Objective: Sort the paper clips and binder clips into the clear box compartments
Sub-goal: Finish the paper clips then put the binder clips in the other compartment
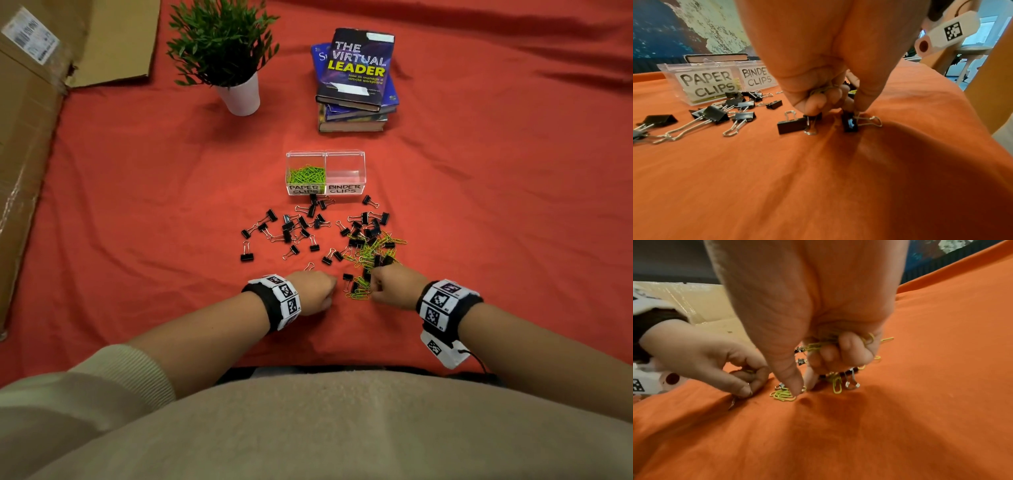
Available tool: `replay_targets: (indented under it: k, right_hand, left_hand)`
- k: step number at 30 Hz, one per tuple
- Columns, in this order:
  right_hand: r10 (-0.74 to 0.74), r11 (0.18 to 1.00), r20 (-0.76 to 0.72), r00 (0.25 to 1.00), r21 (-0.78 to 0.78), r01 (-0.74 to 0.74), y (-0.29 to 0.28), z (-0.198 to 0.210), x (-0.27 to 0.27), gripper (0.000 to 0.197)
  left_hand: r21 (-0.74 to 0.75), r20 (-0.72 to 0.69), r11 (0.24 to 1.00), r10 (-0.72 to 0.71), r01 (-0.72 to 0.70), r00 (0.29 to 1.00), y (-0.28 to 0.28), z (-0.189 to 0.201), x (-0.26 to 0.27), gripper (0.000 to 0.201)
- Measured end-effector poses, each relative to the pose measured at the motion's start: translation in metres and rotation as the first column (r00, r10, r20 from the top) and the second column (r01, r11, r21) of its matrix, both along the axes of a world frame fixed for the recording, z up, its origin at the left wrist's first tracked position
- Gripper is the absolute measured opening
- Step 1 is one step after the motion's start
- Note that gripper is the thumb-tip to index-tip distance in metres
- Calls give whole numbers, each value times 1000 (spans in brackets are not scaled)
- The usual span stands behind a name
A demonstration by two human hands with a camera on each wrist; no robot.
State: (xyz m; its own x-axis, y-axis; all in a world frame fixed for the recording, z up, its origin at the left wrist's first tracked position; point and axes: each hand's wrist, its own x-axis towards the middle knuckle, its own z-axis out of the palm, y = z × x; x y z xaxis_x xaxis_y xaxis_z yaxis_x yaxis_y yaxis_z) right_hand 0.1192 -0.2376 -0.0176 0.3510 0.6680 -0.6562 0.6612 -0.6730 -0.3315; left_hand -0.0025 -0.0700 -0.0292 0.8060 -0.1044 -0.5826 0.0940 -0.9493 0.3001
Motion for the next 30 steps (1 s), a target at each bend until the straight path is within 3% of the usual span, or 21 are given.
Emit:
replay_targets:
  k: [5, 10, 18, 20, 25, 30]
  right_hand:
    - [-70, 992, 94, 993, 113, 59, 0, 2, 1, 29]
    - [53, 996, 148, 988, 61, -63, 3, 0, -6, 55]
    - [7, 997, 75, 997, 77, -13, 4, -10, -18, 35]
    - [-18, 995, 71, 997, 96, 11, 3, -10, -19, 31]
    - [-26, 994, 50, 998, 105, 21, 2, -10, -18, 27]
    - [-42, 995, 22, 999, 93, 40, -3, -14, -15, 25]
  left_hand:
    - [-218, 25, 934, 293, -281, 956, 7, 10, 9, 9]
    - [-351, 4, 806, 511, -477, 859, 10, 18, 25, 11]
    - [-494, -189, 606, 625, -623, 757, -1, 13, 43, 30]
    - [-479, -184, 621, 621, -621, 762, -10, 10, 46, 29]
    - [-362, -3, 811, 493, -460, 870, -24, 2, 45, 17]
    - [-275, 24, 905, 346, -326, 938, -19, 0, 41, 20]
